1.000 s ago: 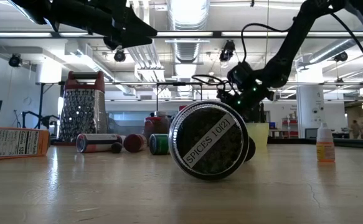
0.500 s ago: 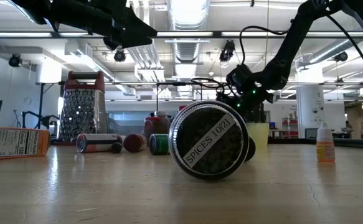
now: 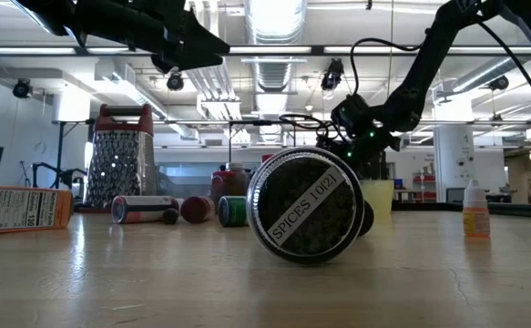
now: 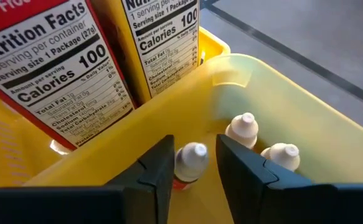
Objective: Pick & Place Kitchen Items
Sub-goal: Put the black food coloring bottle into the light yellow bin, then put the orange food coloring bottle into the light yellow bin
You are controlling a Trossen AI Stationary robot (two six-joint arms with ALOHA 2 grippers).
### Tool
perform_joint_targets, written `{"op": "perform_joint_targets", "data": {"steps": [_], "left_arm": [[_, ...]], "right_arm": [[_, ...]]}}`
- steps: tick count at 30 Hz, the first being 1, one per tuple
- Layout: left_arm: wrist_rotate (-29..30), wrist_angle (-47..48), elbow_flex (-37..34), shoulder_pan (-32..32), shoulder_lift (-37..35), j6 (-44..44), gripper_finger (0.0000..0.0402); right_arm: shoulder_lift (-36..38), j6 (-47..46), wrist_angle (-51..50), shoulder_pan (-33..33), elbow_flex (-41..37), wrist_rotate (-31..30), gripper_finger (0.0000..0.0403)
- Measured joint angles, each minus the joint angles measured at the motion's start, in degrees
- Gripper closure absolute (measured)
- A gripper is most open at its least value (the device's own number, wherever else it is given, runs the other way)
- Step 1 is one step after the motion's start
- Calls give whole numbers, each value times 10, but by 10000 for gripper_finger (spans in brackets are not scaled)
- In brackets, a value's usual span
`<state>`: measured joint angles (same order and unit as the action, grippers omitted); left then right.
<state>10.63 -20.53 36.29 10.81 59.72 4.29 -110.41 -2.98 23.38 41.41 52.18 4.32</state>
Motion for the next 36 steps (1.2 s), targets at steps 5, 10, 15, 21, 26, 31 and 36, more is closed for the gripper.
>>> {"op": "perform_joint_targets", "data": {"steps": [5,10,15,21,26,31,36], "left_arm": [[0,0,0,0,0,0,117],[0,0,0,0,0,0,117],[0,2,0,0,0,0,117],[0,5,0,0,0,-3,117],[0,5,0,0,0,-3,117],[0,5,0,0,0,-5,117],[0,5,0,0,0,-14,117]], "right_arm": [[11,0,-3,0,0,0,275],[47,6,-10,0,0,0,267],[102,22,-44,-2,0,1,273],[192,48,-102,-6,0,2,297],[281,62,-173,-23,0,5,318],[376,71,-288,-60,0,6,336],[448,49,-402,-133,0,6,344]]}}
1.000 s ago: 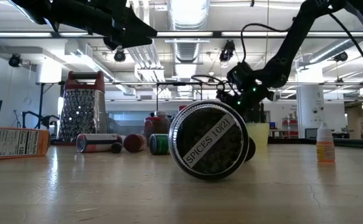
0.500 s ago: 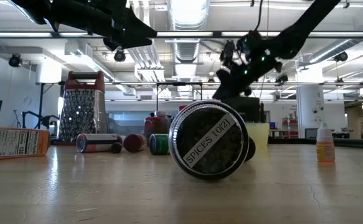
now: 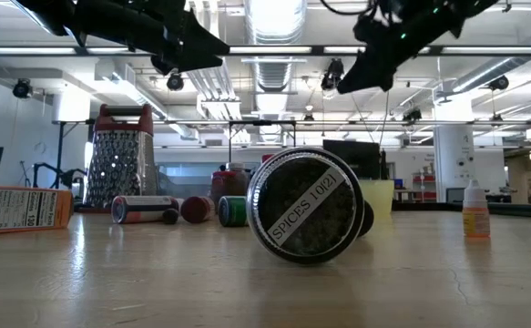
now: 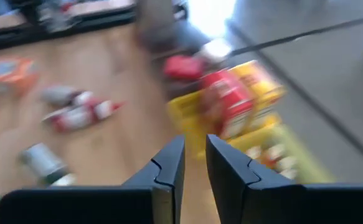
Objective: Pick & Place Kitchen Items
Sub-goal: Put the orange food coloring bottle into the light yellow bin
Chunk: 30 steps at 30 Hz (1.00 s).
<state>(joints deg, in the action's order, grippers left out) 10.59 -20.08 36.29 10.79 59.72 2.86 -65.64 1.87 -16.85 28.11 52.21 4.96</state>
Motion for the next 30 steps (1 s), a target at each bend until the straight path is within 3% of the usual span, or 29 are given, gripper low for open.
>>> {"op": "perform_joint_targets", "data": {"steps": [8,15,23,30], "left_arm": [[0,-1,0,0,0,-18,117],[0,0,0,0,0,-36,117],[-1,1,0,0,0,-62,117],[-5,21,0,0,0,-93,117]], "right_arm": [[42,-84,-95,-180,0,-6,333],[25,-146,-147,-332,26,-68,340],[19,-238,-166,-429,39,-71,336],[-14,-340,-213,-485,38,-114,323]]}}
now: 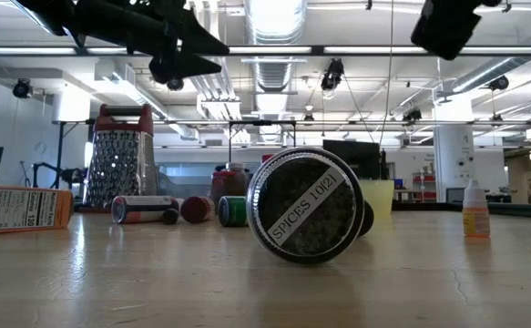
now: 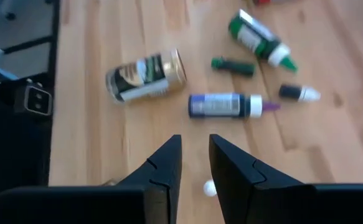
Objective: Pick & Place Kitchen Items
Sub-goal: Put the orange food coloring bottle into the light yellow bin
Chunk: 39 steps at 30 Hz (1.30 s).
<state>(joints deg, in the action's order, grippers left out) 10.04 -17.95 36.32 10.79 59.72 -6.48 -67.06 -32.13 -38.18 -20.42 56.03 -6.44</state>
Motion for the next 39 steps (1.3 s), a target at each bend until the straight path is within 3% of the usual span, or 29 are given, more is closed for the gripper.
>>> {"op": "perform_joint_targets", "data": {"steps": [11,17,24,33,39], "left_arm": [[0,26,0,0,0,-16,117],[0,26,0,-1,0,-16,117],[0,27,0,-1,0,-15,117],[1,36,0,-1,0,-15,117],[1,36,0,-1,0,-15,117]], "right_arm": [[-106,-82,-57,-27,16,55,330],[-165,-99,-129,-27,51,66,302],[-222,-63,-141,-27,82,80,268],[-240,-39,-140,-18,56,79,242],[-238,-21,-115,0,35,77,247]]}}
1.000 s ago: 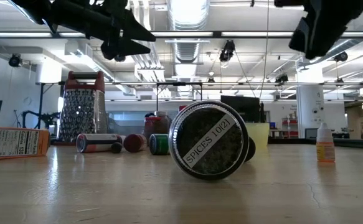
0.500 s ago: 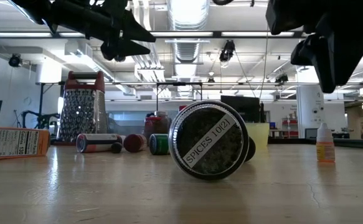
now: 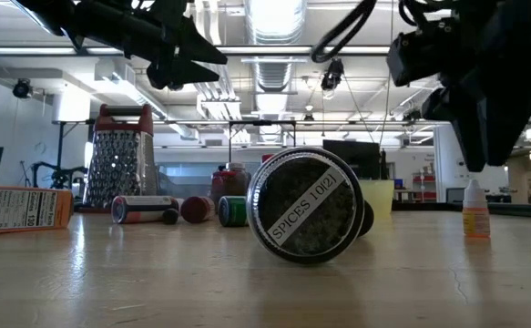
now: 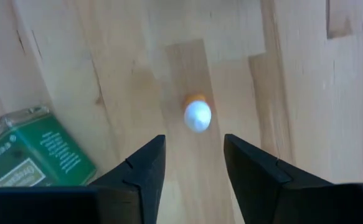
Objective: Pick & Place Kitchen Items
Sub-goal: Put the orange food coloring bottle into the light yellow bin
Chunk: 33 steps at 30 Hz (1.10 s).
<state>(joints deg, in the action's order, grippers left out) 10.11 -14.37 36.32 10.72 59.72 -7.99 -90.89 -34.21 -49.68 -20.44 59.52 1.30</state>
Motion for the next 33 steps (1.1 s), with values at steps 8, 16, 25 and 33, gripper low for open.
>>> {"op": "perform_joint_targets", "data": {"steps": [8,16,25,33], "left_arm": [[0,1,0,0,0,0,117],[0,9,0,0,0,-3,117],[0,8,0,0,0,-7,117],[0,8,0,0,0,-8,117]], "right_arm": [[0,16,45,18,-27,0,270],[0,16,84,19,-51,0,276],[0,15,102,20,-64,0,249],[0,15,103,20,-68,0,259]]}}
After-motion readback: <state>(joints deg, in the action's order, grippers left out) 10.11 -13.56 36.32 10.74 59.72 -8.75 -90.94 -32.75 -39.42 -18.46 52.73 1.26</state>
